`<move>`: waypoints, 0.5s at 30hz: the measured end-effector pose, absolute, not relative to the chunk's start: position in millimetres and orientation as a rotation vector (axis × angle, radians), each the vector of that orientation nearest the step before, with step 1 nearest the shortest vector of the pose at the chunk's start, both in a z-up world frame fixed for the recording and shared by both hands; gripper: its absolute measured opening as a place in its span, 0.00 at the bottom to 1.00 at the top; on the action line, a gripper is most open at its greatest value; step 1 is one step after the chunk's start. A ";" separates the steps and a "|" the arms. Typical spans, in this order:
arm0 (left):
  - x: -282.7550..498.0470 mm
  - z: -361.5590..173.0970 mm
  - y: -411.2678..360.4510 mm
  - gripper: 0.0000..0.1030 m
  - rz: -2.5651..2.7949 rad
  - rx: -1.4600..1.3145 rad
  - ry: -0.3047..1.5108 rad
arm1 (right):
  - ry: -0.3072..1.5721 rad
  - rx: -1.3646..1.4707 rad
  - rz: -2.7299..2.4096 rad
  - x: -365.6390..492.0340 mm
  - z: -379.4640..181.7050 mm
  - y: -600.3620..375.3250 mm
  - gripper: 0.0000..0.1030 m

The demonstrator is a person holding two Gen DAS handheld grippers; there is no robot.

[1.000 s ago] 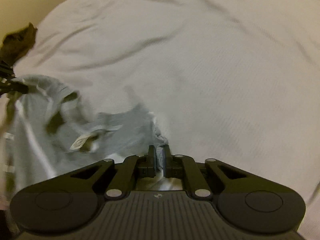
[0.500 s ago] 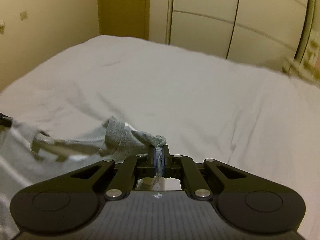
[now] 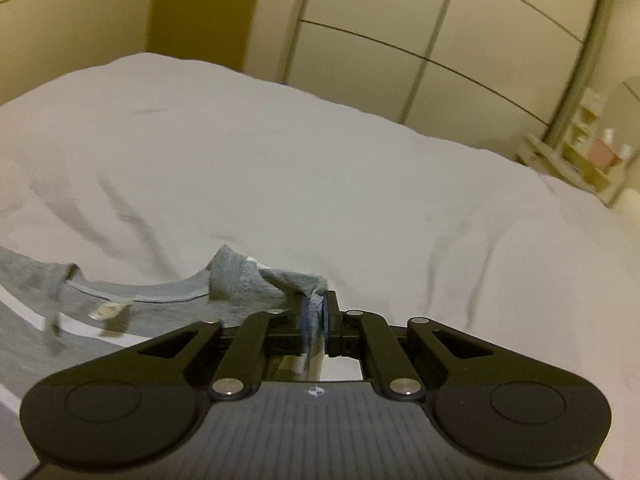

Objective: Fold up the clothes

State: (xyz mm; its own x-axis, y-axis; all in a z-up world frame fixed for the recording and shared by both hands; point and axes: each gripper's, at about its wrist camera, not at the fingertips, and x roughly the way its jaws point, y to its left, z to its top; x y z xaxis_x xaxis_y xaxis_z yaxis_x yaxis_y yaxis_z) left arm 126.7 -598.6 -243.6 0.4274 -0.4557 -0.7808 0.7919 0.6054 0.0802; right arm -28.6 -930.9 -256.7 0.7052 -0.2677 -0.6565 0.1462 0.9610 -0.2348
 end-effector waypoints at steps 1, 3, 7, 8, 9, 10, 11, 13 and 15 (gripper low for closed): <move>127.0 -247.9 -600.1 0.02 -0.780 0.461 0.807 | 0.764 -0.159 -0.234 -30.6 -261.1 -931.6 0.41; 128.1 -252.2 -596.4 0.16 -0.722 0.409 0.840 | 0.777 -0.133 -0.223 -45.4 -264.5 -931.0 0.41; 118.0 -250.0 -564.5 0.31 -0.690 0.342 0.899 | 0.823 -0.085 -0.165 -93.8 -259.3 -921.9 0.59; 113.1 -249.7 -553.4 0.32 -0.693 0.332 0.916 | 0.834 -0.062 -0.157 -109.7 -258.5 -921.5 0.62; 107.5 -251.0 -540.0 0.35 -0.697 0.316 0.940 | 0.845 -0.042 -0.146 -128.4 -257.7 -915.4 0.63; 103.0 -254.6 -527.9 0.40 -0.701 0.299 0.966 | 0.859 -0.027 -0.132 -147.4 -257.1 -907.2 0.63; 97.9 -261.5 -517.4 0.42 -0.700 0.289 1.004 | 0.878 -0.018 -0.119 -166.3 -255.7 -898.1 0.63; 88.5 -276.4 -500.2 0.42 -0.696 0.286 1.070 | 0.921 -0.003 -0.075 -205.2 -258.1 -872.3 0.63; 86.4 -291.0 -491.7 0.42 -0.699 0.260 1.119 | 0.961 0.019 -0.036 -234.7 -257.6 -839.6 0.63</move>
